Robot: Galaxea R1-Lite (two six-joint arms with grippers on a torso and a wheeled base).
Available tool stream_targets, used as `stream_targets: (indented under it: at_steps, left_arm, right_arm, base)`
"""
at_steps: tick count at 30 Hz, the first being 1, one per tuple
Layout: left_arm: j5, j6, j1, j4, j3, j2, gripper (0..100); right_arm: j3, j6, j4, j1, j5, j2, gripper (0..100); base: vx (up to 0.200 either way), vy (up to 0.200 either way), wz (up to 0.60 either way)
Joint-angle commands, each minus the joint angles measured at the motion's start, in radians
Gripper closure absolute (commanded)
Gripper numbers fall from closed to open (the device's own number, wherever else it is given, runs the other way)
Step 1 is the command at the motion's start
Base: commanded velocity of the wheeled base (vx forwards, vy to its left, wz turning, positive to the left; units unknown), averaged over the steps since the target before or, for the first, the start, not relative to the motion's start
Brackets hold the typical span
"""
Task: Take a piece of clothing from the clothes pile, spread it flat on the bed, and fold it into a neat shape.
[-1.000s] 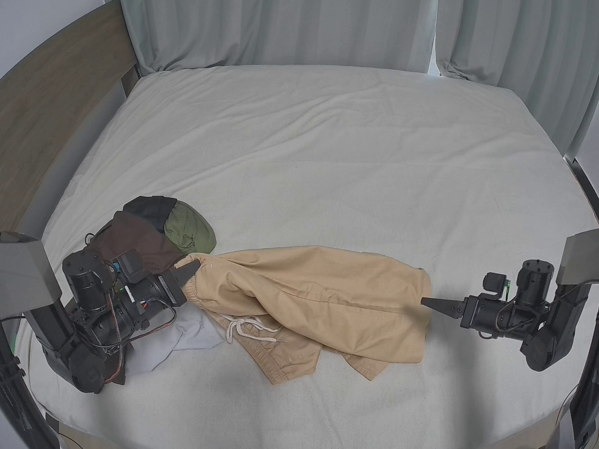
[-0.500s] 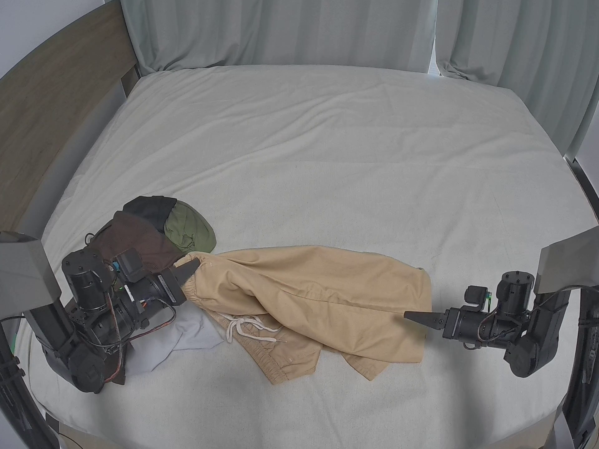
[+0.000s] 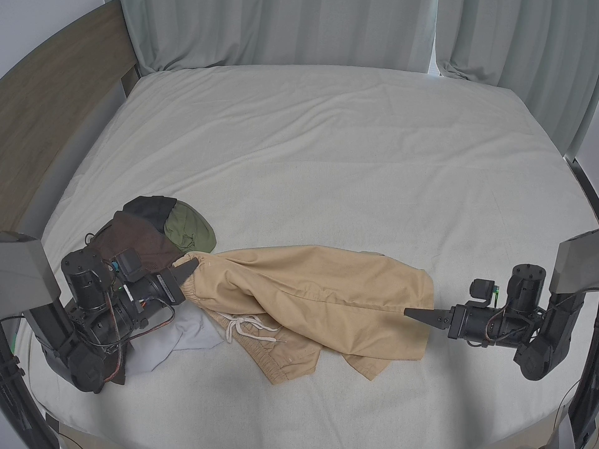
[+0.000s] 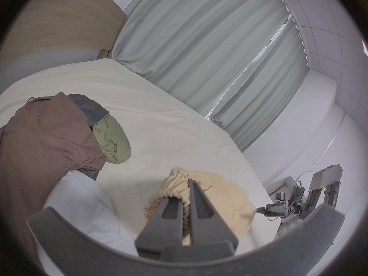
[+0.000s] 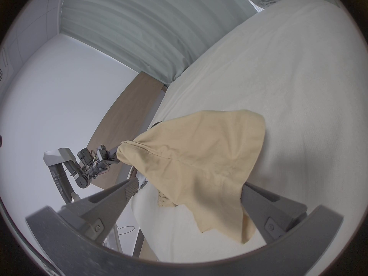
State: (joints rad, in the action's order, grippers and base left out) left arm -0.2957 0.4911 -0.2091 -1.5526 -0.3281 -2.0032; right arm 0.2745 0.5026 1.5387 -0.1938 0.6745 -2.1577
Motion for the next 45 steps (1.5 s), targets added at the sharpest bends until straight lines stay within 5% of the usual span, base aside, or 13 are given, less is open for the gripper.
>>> stream_targets:
  at_steps: [1,35,36,45]
  left_arm:
    - [0.000,0.000,0.001,-0.001,0.000,-0.002,100]
    - [0.000,0.001,0.001,-0.001,-0.008,0.003,100]
    - [0.000,0.001,0.001,-0.001,-0.008,0.003,100]
    - [0.000,0.001,0.001,-0.001,-0.014,0.003,100]
  right_arm:
    - [-0.026,-0.002,0.000,-0.007,0.000,0.064,0]
    - [0.072,0.051,0.003,-0.098,0.000,-0.079,0]
    - [0.074,0.050,0.004,-0.098,0.000,-0.087,100]
    - [0.081,0.047,0.004,-0.096,0.000,-0.096,100]
  base:
    - [0.000,0.000,0.00]
    - [0.000,0.000,0.00]
    - [0.000,0.000,0.00]
    - [0.000,0.000,0.00]
